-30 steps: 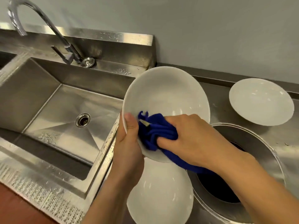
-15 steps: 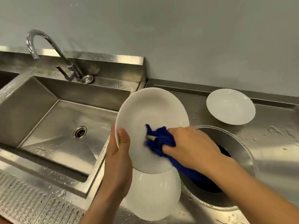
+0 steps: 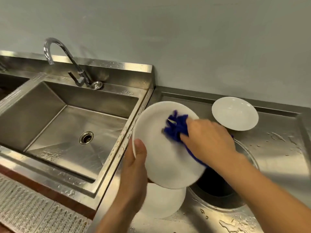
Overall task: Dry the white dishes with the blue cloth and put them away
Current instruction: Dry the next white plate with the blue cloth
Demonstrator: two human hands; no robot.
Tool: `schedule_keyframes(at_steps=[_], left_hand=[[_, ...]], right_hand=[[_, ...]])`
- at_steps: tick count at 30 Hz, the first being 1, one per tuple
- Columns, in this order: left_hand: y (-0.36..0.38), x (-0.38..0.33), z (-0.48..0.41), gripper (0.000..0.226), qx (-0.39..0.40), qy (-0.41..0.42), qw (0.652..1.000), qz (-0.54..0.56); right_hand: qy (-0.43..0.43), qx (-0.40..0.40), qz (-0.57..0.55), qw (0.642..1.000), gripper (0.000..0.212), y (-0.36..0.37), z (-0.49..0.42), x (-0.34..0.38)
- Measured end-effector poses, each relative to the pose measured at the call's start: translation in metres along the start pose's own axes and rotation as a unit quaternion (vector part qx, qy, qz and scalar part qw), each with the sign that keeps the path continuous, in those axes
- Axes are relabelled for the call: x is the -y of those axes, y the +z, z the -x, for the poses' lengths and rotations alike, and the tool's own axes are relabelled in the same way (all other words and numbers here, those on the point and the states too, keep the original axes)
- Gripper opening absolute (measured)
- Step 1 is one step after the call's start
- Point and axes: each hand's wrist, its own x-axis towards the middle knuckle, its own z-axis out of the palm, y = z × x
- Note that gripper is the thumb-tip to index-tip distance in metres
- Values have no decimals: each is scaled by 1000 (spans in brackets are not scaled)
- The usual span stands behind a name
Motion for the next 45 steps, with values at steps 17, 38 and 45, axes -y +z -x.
schedule_keyframes(at_steps=[17, 38, 45], left_hand=[[-62, 42, -6, 37, -71, -38, 996, 49], [-96, 159, -36, 26, -130, 57, 929, -343], [-90, 155, -36, 22, -137, 74, 885, -439]], right_hand=[[178, -34, -455, 872, 36, 22, 40, -13], [165, 119, -269, 941, 35, 158, 71, 13], [164, 95, -245, 951, 34, 168, 77, 16]])
